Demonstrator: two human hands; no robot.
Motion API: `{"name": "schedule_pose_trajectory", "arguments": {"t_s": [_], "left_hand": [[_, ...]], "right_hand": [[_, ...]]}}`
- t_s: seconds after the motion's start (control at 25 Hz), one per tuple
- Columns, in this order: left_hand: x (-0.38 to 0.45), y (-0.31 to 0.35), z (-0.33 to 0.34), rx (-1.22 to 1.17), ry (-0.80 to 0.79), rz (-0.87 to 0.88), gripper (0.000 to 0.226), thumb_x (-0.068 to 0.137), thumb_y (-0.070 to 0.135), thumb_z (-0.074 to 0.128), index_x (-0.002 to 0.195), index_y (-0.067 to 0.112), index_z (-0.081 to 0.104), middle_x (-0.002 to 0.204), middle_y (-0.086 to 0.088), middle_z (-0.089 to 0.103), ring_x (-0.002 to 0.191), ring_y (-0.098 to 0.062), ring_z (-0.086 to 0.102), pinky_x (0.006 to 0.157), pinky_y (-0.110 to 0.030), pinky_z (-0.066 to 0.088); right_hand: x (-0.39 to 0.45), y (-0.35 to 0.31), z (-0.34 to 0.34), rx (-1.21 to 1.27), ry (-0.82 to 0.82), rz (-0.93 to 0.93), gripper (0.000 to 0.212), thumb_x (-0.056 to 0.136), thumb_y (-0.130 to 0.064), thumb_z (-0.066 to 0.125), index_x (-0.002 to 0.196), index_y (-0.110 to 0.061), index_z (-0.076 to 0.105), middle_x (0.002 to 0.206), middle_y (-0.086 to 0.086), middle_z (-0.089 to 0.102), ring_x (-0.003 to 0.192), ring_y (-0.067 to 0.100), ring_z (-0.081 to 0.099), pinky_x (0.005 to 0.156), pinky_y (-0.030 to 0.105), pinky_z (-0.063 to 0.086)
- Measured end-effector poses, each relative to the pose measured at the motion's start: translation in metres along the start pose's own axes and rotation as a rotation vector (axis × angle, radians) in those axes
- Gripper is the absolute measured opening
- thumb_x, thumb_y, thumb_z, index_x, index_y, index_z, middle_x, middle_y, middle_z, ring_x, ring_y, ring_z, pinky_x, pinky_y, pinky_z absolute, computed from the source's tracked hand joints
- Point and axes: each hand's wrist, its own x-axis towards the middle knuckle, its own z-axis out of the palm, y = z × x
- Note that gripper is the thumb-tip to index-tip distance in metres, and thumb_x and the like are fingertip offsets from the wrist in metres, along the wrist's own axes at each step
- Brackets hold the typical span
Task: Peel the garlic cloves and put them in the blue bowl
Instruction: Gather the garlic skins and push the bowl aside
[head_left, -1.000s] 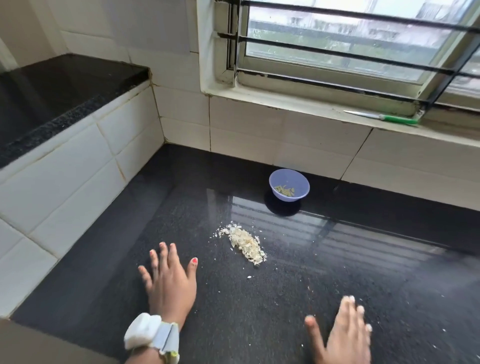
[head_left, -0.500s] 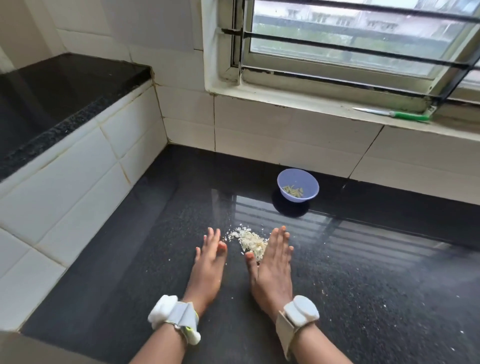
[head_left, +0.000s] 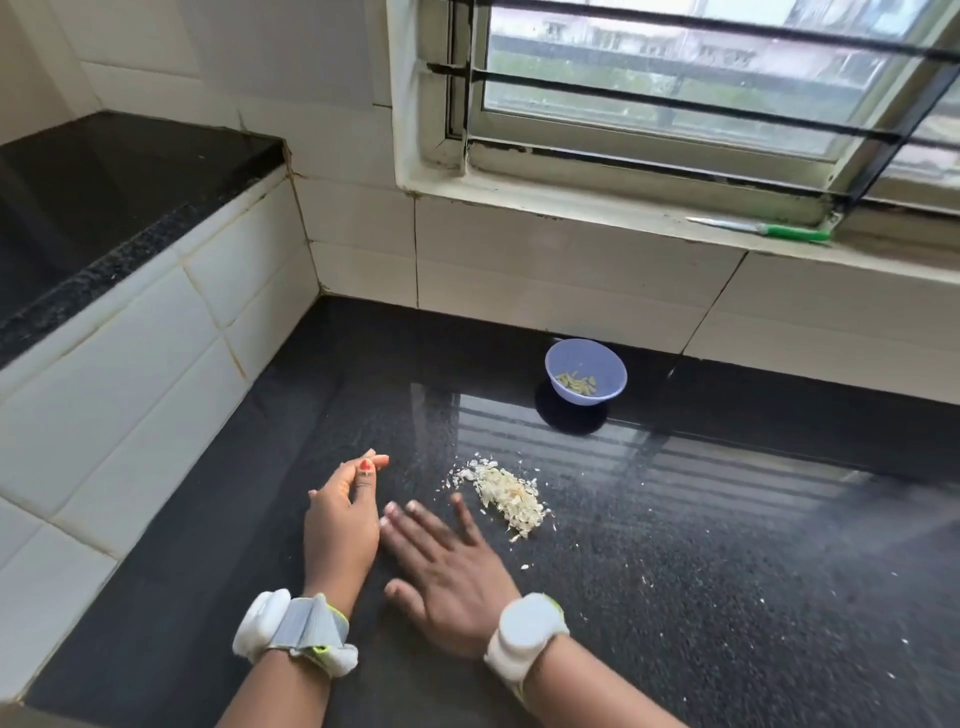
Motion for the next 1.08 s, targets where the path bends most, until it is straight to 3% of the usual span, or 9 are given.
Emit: {"name": "schedule_pose_trajectory", "arguments": {"t_s": [0.16,0.28,0.4,0.56,0.68,0.76,0.84,0.96,1.08], "left_hand": [[-0.011,-0.014,-0.001,0.231,-0.123,-0.106,0.036,0.100,0.030,0.040,0.126,0.014,0.059,0.142,-0.005,0.048,0.140,-0.027,0.030,0.117,-0.047,0.010],[-0.020,-0.025,0.010,0.399,-0.216,0.038,0.061,0.096,0.055,0.027,0.139,0.016,0.044,0.154,-0.001,0.028,0.146,-0.022,0.012,0.117,-0.040,0.001],[-0.021,-0.023,0.030,0.520,-0.292,0.217,0.095,0.079,0.076,-0.005,0.147,0.019,0.030,0.157,0.006,0.015,0.146,-0.013,0.007,0.118,-0.031,0.000],[-0.011,-0.010,0.054,0.576,-0.404,0.326,0.108,0.069,0.079,-0.021,0.151,0.019,0.015,0.157,0.010,0.005,0.145,-0.007,0.000,0.116,-0.023,-0.006],[0.000,-0.001,0.068,0.493,-0.492,0.344,0.109,0.066,0.082,-0.020,0.151,0.019,0.004,0.156,0.013,-0.003,0.145,-0.003,0.000,0.112,-0.014,-0.009],[0.007,0.002,0.075,0.366,-0.508,0.312,0.108,0.067,0.086,-0.012,0.151,0.019,0.000,0.157,0.010,-0.003,0.144,-0.002,0.007,0.113,-0.014,-0.001],[0.010,0.004,0.075,0.249,-0.486,0.276,0.102,0.068,0.088,0.000,0.149,0.026,0.000,0.158,0.010,0.001,0.139,0.002,0.014,0.111,-0.016,0.011],[0.008,0.003,0.071,0.074,-0.421,0.235,0.094,0.071,0.088,0.015,0.147,0.033,0.004,0.156,0.013,0.011,0.134,0.005,0.021,0.107,-0.015,0.020],[0.007,0.000,0.068,-0.153,-0.444,0.190,0.092,0.073,0.086,0.030,0.145,0.031,0.016,0.151,0.014,0.025,0.135,0.005,0.029,0.108,-0.016,0.026]], "right_hand": [[-0.004,0.036,-0.021,-0.016,-0.050,0.259,0.072,0.096,-0.063,0.024,0.148,-0.016,0.039,0.153,-0.001,0.040,0.147,0.013,0.024,0.116,0.054,-0.016],[-0.043,0.037,-0.022,0.157,0.131,0.561,0.086,0.094,-0.071,0.018,0.154,-0.009,0.021,0.161,0.008,0.021,0.150,0.021,0.006,0.117,0.051,-0.015],[-0.067,0.027,-0.007,0.280,0.100,0.763,0.111,0.080,-0.087,0.020,0.153,-0.005,0.012,0.158,0.020,0.022,0.147,0.032,0.012,0.117,0.048,-0.003],[-0.028,0.041,0.004,0.322,0.087,0.775,0.115,0.073,-0.090,0.025,0.148,-0.004,0.012,0.153,0.022,0.031,0.144,0.035,0.027,0.118,0.043,0.011],[0.007,0.057,-0.002,0.371,0.087,0.680,0.103,0.077,-0.069,0.047,0.145,-0.011,-0.006,0.159,0.016,0.018,0.150,0.028,0.010,0.122,0.034,0.001],[0.028,0.069,-0.009,0.494,0.041,0.549,0.097,0.085,-0.048,0.059,0.150,-0.014,-0.004,0.161,0.008,0.013,0.151,0.021,0.007,0.120,0.028,-0.004],[0.042,0.080,-0.016,0.551,0.025,0.414,0.089,0.085,-0.035,0.064,0.153,-0.015,0.009,0.158,0.003,0.025,0.147,0.017,0.022,0.123,0.030,0.008],[0.039,0.084,-0.020,0.590,0.019,0.243,0.079,0.085,-0.036,0.063,0.150,-0.019,0.021,0.149,-0.004,0.044,0.135,0.012,0.042,0.117,0.027,0.027],[0.021,0.077,-0.022,0.624,-0.028,0.160,0.072,0.088,-0.046,0.054,0.149,-0.025,0.021,0.150,-0.008,0.042,0.135,0.011,0.042,0.113,0.022,0.029]]}}
